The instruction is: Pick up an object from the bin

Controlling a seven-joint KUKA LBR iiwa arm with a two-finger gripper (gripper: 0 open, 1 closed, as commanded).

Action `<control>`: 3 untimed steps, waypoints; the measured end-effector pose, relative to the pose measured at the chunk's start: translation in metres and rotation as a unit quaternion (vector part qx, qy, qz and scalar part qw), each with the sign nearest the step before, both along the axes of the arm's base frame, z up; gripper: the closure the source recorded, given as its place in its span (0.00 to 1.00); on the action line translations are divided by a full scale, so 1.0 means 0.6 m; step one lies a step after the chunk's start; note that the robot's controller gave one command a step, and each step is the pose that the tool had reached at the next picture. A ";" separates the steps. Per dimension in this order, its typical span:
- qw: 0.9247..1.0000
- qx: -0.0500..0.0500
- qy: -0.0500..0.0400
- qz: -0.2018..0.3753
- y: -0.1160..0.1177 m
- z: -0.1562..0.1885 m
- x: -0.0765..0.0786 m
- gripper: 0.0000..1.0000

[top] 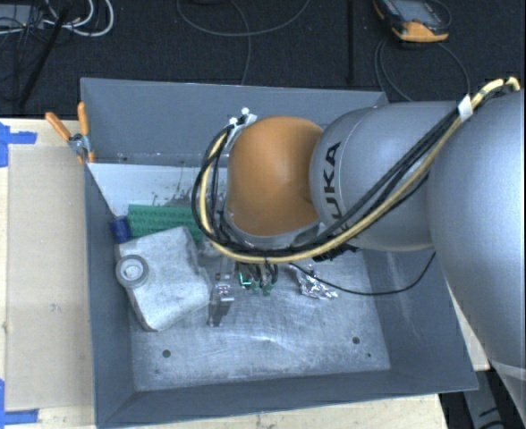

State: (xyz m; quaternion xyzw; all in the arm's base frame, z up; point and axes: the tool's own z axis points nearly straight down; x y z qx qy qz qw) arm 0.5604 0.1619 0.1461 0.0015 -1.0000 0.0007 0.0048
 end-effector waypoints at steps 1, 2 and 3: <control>0.995 0.001 -0.006 -0.104 -0.018 -0.124 -0.015 0.00; 0.997 -0.001 -0.007 -0.083 -0.156 -0.067 0.026 0.00; 0.999 0.000 -0.006 -0.033 -0.236 -0.016 0.022 0.00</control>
Offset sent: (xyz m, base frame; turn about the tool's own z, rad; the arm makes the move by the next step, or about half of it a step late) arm -0.0105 -0.0108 -0.0761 0.2078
